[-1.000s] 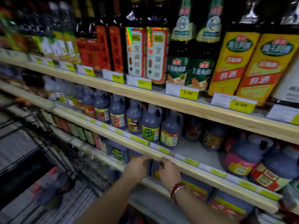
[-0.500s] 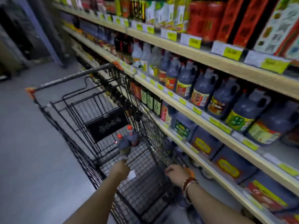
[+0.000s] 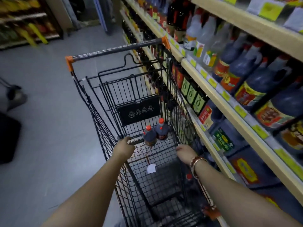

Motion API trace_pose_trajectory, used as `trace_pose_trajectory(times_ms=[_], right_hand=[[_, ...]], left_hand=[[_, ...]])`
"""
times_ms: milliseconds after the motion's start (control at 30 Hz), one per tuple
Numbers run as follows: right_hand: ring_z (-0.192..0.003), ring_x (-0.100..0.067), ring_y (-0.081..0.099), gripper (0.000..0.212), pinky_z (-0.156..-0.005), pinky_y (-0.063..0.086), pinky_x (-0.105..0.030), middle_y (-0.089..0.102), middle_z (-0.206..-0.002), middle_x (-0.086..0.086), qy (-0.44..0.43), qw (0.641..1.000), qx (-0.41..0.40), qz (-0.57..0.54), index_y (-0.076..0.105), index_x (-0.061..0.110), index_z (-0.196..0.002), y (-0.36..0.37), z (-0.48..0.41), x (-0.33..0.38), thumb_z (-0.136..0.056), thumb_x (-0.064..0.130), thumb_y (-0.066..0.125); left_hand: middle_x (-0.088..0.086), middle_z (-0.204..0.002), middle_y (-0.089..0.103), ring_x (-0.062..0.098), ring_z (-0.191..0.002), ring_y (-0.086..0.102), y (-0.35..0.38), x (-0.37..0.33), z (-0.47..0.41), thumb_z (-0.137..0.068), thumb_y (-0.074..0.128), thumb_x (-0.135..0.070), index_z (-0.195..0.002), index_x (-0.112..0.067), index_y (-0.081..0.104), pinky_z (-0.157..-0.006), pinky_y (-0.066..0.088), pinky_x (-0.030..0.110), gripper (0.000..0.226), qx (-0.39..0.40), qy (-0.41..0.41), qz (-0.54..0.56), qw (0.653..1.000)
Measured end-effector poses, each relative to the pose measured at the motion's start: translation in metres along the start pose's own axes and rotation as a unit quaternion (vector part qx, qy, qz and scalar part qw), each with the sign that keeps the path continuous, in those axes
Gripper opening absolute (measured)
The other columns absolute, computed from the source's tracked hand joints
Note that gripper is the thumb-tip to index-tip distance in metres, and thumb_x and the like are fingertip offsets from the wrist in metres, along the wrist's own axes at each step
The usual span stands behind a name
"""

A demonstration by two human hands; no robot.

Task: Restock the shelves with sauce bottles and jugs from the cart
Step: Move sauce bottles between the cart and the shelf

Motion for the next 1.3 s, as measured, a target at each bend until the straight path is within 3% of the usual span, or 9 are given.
trace_pose_trajectory(times_ms=[233,433,600,833,967,1033,1200,1233,1300], right_hand=[[-0.109,-0.033,0.056,0.032,-0.093,0.046,-0.036,0.06,-0.121,-0.02,0.027,0.999,-0.043,-0.015,0.058,0.0,-0.115,-0.01,-0.069,0.041,-0.089,0.003,0.039],[-0.111,-0.032,0.055,0.034,-0.09,0.044,-0.032,0.058,-0.126,-0.017,0.077,0.993,-0.073,-0.051,0.054,0.005,-0.123,-0.004,-0.144,0.059,-0.091,0.007,0.041],[-0.103,-0.029,0.056,0.029,-0.075,0.037,-0.026,0.06,-0.119,-0.019,0.08,0.994,-0.066,-0.025,0.056,0.008,-0.117,0.009,-0.208,0.068,-0.092,0.012,0.042],[-0.125,-0.03,0.045,0.054,-0.096,0.037,-0.027,0.042,-0.142,-0.014,0.057,0.995,0.042,0.065,0.035,0.016,-0.141,0.03,-0.272,0.064,-0.09,0.006,0.048],[-0.116,-0.034,0.051,0.052,-0.096,0.043,-0.034,0.05,-0.131,-0.02,0.025,0.988,0.056,0.144,0.042,0.016,-0.136,0.035,-0.289,0.061,-0.086,0.004,0.049],[-0.112,-0.034,0.054,0.049,-0.094,0.045,-0.039,0.055,-0.125,-0.019,0.007,0.98,0.059,0.189,0.047,0.015,-0.132,0.036,-0.295,0.058,-0.084,0.007,0.052],[-0.115,-0.031,0.053,0.042,-0.094,0.042,-0.034,0.054,-0.129,-0.014,0.003,0.959,0.071,0.273,0.047,0.017,-0.128,0.031,-0.289,0.056,-0.087,0.017,0.054],[-0.116,-0.031,0.053,0.041,-0.092,0.04,-0.034,0.054,-0.129,-0.014,0.008,0.953,0.05,0.3,0.047,0.017,-0.126,0.033,-0.286,0.054,-0.087,0.02,0.055],[-0.12,-0.032,0.048,0.043,-0.092,0.038,-0.038,0.053,-0.128,-0.012,0.018,0.934,0.005,0.358,0.047,0.019,-0.124,0.035,-0.277,0.051,-0.083,0.025,0.061]], left_hand=[[0.016,-0.136,0.05,0.038,-0.114,0.056,0.007,-0.037,-0.088,-0.087,0.05,-0.013,-0.141,-0.023,0.038,-0.087,0.052,0.037,0.056,0.063,0.048,-0.062,0.995],[0.014,-0.136,0.052,0.032,-0.118,0.053,0.041,-0.068,-0.18,-0.095,0.046,-0.018,-0.134,-0.015,0.047,-0.094,0.045,0.037,0.04,0.146,0.153,-0.225,0.951],[0.018,-0.117,0.061,0.033,-0.106,0.058,0.076,-0.069,-0.234,-0.095,0.045,-0.022,-0.117,-0.003,0.056,-0.084,0.047,0.036,0.031,0.208,0.182,-0.268,0.923],[0.016,-0.11,0.066,0.033,-0.102,0.06,0.12,-0.05,-0.27,-0.092,0.044,-0.031,-0.106,-0.003,0.061,-0.087,0.047,0.036,0.036,0.266,0.165,-0.253,0.915],[0.012,-0.115,0.064,0.032,-0.108,0.059,0.118,-0.05,-0.267,-0.086,0.054,-0.032,-0.111,-0.01,0.064,-0.089,0.047,0.035,0.034,0.253,0.189,-0.271,0.909],[0.007,-0.132,0.054,0.03,-0.122,0.048,0.118,-0.05,-0.261,-0.09,0.048,-0.037,-0.119,-0.022,0.061,-0.101,0.042,0.037,0.035,0.27,0.279,-0.361,0.848],[0.003,-0.158,0.014,0.034,-0.146,-0.004,0.121,-0.046,-0.232,-0.094,0.049,-0.039,-0.128,-0.029,0.055,-0.116,-0.005,0.054,0.036,0.263,0.497,-0.631,0.534],[0.004,-0.159,0.009,0.035,-0.145,-0.009,0.121,-0.044,-0.226,-0.094,0.05,-0.037,-0.128,-0.028,0.056,-0.115,-0.009,0.055,0.036,0.258,0.519,-0.645,0.498],[0.006,-0.16,0.0,0.035,-0.145,-0.013,0.118,-0.043,-0.221,-0.093,0.052,-0.035,-0.13,-0.026,0.053,-0.114,-0.013,0.055,0.038,0.237,0.533,-0.637,0.503]])
Point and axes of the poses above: each hand's wrist, its own z-axis away from the middle knuckle, its own y-axis out of the palm, x = y × z, the point moved 3 cm from there along -z, towards the middle knuckle
